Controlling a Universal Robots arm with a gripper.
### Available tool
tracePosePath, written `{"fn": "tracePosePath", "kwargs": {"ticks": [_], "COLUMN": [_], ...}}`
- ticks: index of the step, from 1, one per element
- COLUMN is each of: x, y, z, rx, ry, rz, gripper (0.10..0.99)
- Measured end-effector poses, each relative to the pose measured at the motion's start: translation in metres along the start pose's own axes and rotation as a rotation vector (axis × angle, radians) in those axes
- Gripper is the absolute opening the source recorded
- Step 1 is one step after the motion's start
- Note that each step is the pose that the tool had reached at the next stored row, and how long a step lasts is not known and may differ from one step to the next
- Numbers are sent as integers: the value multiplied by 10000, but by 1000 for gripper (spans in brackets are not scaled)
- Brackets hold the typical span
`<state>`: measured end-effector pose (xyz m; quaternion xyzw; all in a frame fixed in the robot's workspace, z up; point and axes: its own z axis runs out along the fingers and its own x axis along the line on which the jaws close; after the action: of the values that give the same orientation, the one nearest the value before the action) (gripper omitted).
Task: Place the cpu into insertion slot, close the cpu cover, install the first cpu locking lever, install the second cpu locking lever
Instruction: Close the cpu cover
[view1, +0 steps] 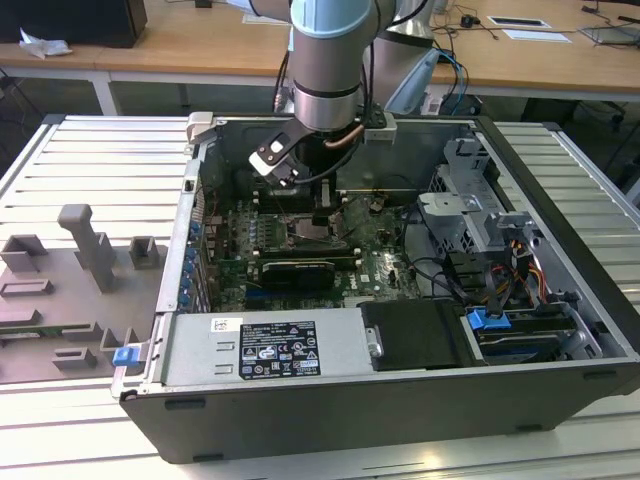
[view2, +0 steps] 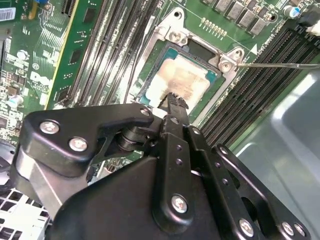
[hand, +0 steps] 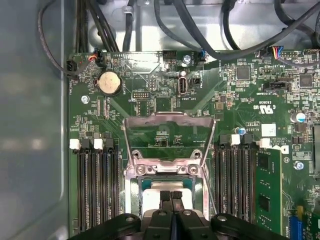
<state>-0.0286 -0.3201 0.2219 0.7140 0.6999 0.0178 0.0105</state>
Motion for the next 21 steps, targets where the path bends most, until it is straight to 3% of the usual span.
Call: {"fn": "tracePosePath", "kwargs": {"ticks": [3, 8, 10, 14, 18, 20, 21], "x": [2, 7, 8, 12, 14, 15, 16], "y": [9, 18, 51, 283, 391, 406, 446], "z": [-215, -446, -460, -449, -441, -439, -435], "rx": [1, 0, 0, 29, 32, 34, 37], "ry": [-1, -15, -13, -13, -12, 2, 7], "rz": [-1, -2, -8, -27, -119, -431, -552], "gripper": [106, 106, 106, 106, 106, 106, 106]}}
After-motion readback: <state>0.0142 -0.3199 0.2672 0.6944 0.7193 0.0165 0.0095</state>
